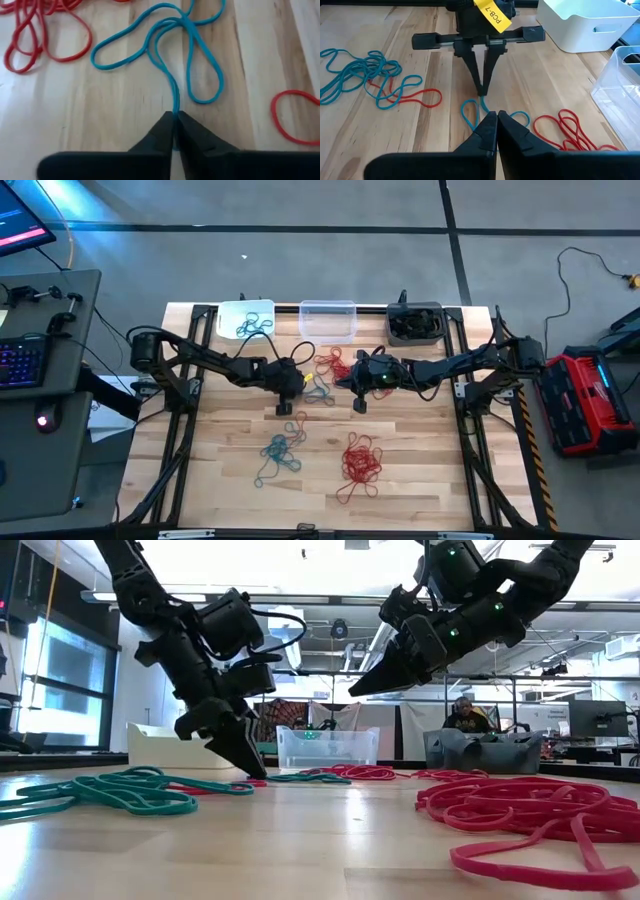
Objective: Sort rubber bands into baskets
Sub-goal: Put the blue rubber band into the white bin
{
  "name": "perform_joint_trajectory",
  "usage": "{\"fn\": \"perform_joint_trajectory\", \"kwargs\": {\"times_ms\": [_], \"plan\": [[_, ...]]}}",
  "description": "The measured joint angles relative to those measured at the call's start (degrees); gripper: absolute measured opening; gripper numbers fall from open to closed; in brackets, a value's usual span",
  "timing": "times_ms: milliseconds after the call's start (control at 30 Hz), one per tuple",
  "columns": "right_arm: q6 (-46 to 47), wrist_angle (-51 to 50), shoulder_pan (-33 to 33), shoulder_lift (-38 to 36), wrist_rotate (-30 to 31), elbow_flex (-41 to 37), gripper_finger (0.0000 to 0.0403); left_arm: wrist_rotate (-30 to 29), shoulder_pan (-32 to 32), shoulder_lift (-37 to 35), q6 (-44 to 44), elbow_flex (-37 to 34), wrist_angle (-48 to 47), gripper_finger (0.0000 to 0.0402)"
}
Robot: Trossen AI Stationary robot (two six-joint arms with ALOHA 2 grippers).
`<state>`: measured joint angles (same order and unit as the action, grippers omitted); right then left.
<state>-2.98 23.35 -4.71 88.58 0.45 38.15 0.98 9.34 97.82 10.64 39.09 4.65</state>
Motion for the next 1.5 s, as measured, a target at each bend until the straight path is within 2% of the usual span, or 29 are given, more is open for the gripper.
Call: {"fn": "perform_joint_trajectory", "kwargs": {"times_ms": [333, 500, 833, 1000, 1200, 1500], "plan": [[0.0, -0.29, 0.0, 0.0, 0.02, 0.0, 0.0, -6.74, 0.32, -3.83, 0.18, 3.66, -6.59, 0.0001], [-0.02, -0.42, 0.0, 0.0, 0.02, 0.0, 0.0, -11.8, 0.83, -9.98, -3.67, 5.98, -14.46, 0.0], [-0.48, -0.37, 0.0, 0.0, 0.02, 0.0, 0.0, -22.31, 2.27, -24.83, -7.15, 6.27, -24.27, 0.0], [-0.48, 0.0, 0.0, 0.0, 0.02, 0.0, 0.0, -29.45, 5.4, -29.82, -8.11, 6.27, -29.81, 0.0], [-0.46, -0.02, 0.0, 0.0, 0.02, 0.0, 0.0, -36.95, 11.13, -32.59, -9.12, 6.27, -32.92, 0.0], [-0.46, -0.26, 0.0, 0.0, 0.02, 0.0, 0.0, -41.14, 21.26, -33.46, -10.93, 5.89, -33.33, 0.0]]}}
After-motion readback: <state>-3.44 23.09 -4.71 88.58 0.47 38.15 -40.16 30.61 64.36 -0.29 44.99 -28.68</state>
